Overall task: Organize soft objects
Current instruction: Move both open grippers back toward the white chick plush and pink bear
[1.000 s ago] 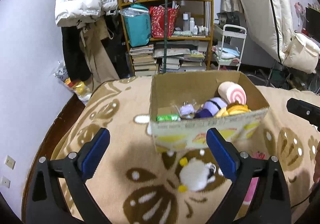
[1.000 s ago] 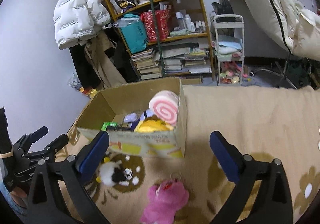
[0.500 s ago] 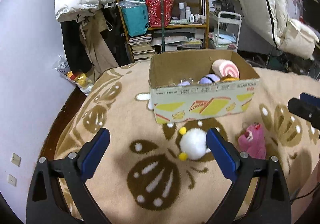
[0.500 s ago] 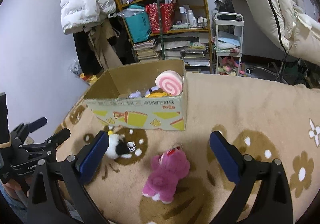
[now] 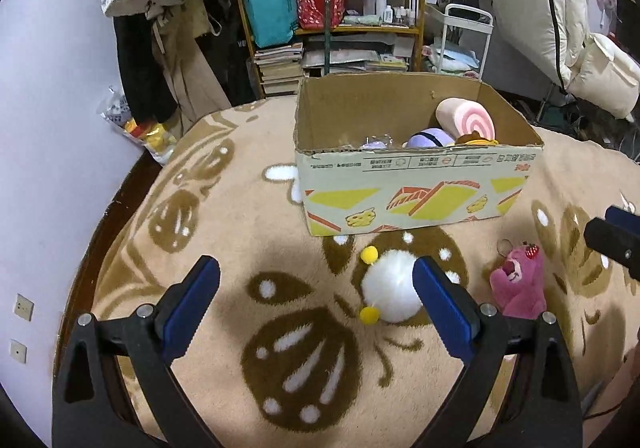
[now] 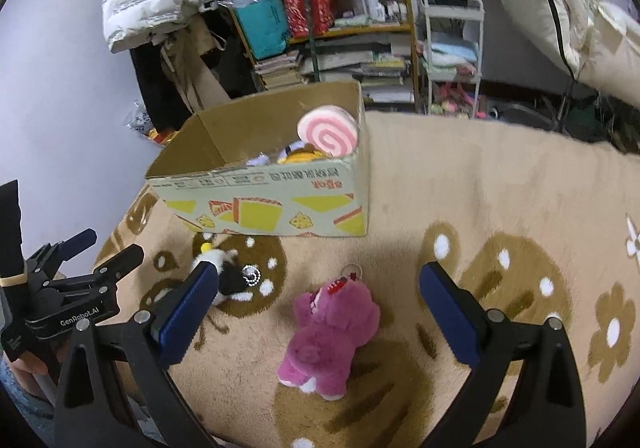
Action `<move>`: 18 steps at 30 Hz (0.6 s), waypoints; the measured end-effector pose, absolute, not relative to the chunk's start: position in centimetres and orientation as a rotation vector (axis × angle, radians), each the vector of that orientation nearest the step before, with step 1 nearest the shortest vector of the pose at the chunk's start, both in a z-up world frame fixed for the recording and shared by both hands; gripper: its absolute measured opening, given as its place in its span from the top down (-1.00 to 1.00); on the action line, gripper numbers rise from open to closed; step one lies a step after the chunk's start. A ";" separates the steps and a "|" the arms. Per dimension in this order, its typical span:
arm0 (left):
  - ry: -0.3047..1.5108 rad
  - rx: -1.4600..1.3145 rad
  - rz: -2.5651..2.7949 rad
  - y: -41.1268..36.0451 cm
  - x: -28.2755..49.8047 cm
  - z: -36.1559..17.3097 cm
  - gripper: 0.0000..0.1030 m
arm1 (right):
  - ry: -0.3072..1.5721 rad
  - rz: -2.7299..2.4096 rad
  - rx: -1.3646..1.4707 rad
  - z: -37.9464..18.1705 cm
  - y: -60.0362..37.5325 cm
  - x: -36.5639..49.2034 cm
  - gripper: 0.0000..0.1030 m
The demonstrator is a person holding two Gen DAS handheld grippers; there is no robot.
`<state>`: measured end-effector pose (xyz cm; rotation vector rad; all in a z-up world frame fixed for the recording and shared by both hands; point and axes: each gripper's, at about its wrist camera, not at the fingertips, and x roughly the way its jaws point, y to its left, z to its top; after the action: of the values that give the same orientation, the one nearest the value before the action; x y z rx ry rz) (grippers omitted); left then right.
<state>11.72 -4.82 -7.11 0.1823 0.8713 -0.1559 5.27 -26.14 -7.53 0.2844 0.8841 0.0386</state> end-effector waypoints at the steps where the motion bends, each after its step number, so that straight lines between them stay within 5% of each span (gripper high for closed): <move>1: 0.878 0.179 -0.163 -4.9 12.0 -7.3 -0.86 | 0.892 0.034 0.293 -7.8 -26.2 5.4 -1.00; 18: 1.031 0.220 -0.275 -8.6 15.6 -12.3 -0.86 | 1.095 0.025 0.386 -13.4 -27.0 9.0 -1.00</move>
<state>15.62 -8.59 -12.34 0.2196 1.0311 -0.2750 9.02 -26.97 -13.40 0.3862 1.0954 0.0246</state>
